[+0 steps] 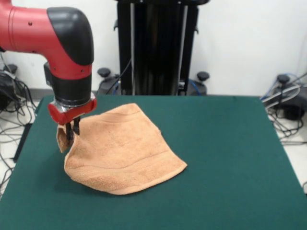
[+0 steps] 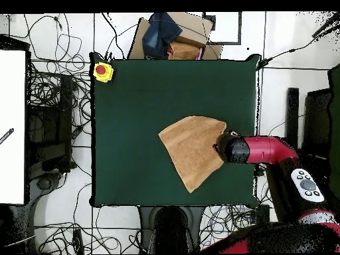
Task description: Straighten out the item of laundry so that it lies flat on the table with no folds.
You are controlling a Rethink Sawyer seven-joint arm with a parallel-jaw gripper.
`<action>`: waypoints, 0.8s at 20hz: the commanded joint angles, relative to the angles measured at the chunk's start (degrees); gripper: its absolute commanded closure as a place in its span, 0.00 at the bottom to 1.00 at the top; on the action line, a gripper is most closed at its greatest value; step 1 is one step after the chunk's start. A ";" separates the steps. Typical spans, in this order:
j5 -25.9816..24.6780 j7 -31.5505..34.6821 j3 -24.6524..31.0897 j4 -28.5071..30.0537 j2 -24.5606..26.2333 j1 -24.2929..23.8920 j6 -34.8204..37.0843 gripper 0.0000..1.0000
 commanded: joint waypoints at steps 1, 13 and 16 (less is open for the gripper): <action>-4.33 10.73 -5.01 3.53 0.31 4.13 -5.14 1.00; -3.20 7.24 -7.90 -2.86 6.06 4.82 -8.41 1.00; -3.17 7.44 -8.90 -4.32 7.61 5.21 -8.88 1.00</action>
